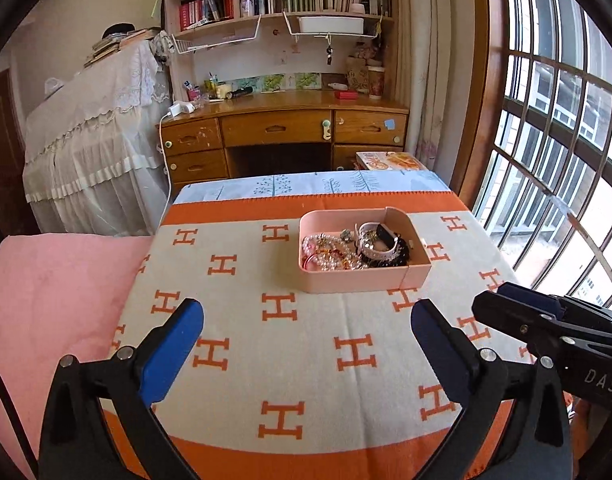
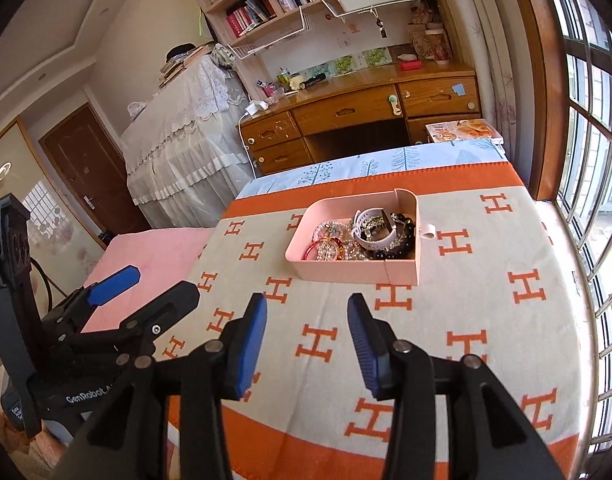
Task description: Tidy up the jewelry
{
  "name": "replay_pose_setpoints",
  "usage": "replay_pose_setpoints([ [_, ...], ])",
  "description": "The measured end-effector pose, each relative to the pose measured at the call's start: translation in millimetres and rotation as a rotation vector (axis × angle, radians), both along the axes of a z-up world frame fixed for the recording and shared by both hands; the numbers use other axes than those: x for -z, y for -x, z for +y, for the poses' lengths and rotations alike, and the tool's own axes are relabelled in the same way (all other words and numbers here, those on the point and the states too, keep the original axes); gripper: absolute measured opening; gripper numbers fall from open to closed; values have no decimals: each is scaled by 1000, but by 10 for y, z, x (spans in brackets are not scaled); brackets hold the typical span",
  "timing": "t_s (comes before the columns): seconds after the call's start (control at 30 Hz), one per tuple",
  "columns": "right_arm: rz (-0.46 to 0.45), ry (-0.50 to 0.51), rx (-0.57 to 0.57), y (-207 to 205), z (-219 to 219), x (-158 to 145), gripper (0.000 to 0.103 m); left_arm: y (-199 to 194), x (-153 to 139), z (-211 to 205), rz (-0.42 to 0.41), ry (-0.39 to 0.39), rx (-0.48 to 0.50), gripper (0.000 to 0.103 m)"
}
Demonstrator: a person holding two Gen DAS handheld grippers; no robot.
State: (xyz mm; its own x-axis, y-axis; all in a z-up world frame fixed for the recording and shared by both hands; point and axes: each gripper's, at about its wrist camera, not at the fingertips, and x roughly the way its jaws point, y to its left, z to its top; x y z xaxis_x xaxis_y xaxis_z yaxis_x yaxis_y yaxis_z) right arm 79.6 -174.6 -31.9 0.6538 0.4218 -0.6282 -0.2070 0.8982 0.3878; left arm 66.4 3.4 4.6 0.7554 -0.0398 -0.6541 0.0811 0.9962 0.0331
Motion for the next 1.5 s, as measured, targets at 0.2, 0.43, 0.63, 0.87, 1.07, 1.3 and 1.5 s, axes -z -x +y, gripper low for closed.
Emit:
replay_pose_setpoints([
  [0.2, -12, -10, 51, 323, -61, 113, 47, 310, 193, 44, 36, 63, -48, 102],
  [0.43, -37, 35, 67, 575, 19, 148, 47, 430, 266, -6, 55, 32, -68, 102],
  [0.63, -57, 36, 85, 657, 22, 126, 47, 508, 209, -95, 21, -42, -56, 102],
  [0.87, -83, 67, 78, 716, 93, 94, 47, 558, 169, -76, -1, -20, -60, 102],
  [1.07, -75, 67, 85, 729, 107, 106, 47, 569, 183, -52, -1, -6, -66, 102],
  [1.3, -72, 74, 85, 736, 119, 109, 47, 579, 181, -27, -4, 7, -74, 102],
  [1.5, -65, 77, 87, 738, 111, 115, 47, 590, 185, -36, -13, 7, -79, 102],
])
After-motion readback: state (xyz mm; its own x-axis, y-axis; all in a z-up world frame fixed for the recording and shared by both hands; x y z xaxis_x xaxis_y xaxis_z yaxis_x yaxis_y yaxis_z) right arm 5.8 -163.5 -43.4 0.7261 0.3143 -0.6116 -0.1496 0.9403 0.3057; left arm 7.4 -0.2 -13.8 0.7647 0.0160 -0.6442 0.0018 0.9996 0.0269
